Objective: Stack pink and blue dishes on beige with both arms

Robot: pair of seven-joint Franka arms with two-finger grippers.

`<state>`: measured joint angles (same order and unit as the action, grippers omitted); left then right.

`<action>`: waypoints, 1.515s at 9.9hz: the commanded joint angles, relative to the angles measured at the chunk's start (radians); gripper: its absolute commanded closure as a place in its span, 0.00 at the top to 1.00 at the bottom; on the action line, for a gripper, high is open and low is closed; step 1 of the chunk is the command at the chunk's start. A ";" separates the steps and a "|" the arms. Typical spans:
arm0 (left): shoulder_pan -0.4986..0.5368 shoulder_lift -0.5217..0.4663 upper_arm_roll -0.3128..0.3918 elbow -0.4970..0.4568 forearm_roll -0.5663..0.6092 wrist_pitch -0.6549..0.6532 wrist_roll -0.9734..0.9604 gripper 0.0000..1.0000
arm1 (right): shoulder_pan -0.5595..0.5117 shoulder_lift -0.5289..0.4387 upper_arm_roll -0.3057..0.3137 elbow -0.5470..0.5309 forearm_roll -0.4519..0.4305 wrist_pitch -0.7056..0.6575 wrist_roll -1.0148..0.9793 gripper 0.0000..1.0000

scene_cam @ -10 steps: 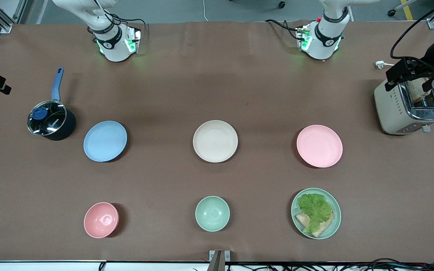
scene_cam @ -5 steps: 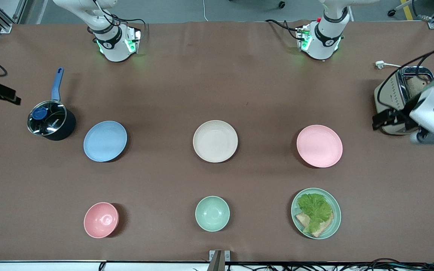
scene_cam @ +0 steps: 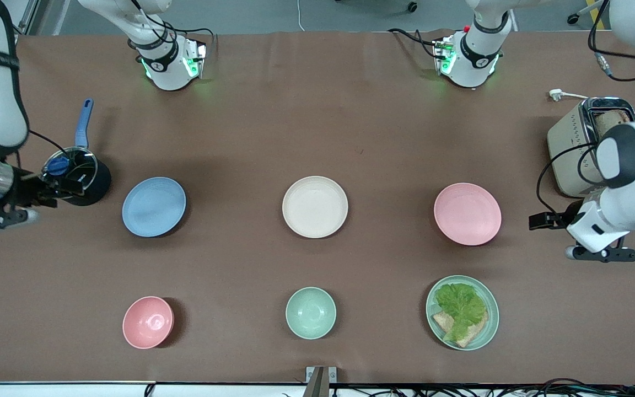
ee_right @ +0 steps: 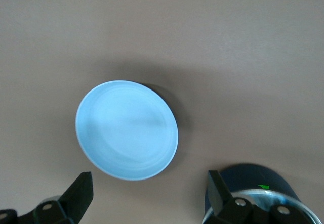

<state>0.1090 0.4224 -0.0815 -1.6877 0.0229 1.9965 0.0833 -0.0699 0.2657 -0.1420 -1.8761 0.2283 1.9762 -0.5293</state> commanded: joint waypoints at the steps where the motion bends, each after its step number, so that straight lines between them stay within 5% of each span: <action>1: 0.004 0.019 -0.007 -0.137 -0.029 0.149 0.033 1.00 | -0.031 0.070 0.005 -0.104 0.121 0.151 -0.171 1.00; 7: 0.006 0.096 -0.020 -0.204 -0.034 0.200 0.099 0.97 | -0.048 0.210 0.009 -0.161 0.336 0.325 -0.366 0.95; 10: 0.009 0.128 -0.021 -0.214 -0.034 0.202 0.174 0.74 | -0.053 0.211 0.007 -0.190 0.405 0.325 -0.423 0.76; 13: 0.038 0.154 -0.060 -0.218 -0.044 0.202 0.187 0.53 | -0.073 0.222 0.009 -0.204 0.407 0.316 -0.484 0.49; 15: 0.046 0.157 -0.061 -0.216 -0.046 0.200 0.187 0.30 | -0.076 0.224 0.009 -0.204 0.408 0.314 -0.483 0.27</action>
<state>0.1370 0.5564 -0.1324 -1.8912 -0.0029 2.1688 0.2485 -0.1281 0.4975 -0.1436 -2.0641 0.6078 2.2886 -0.9771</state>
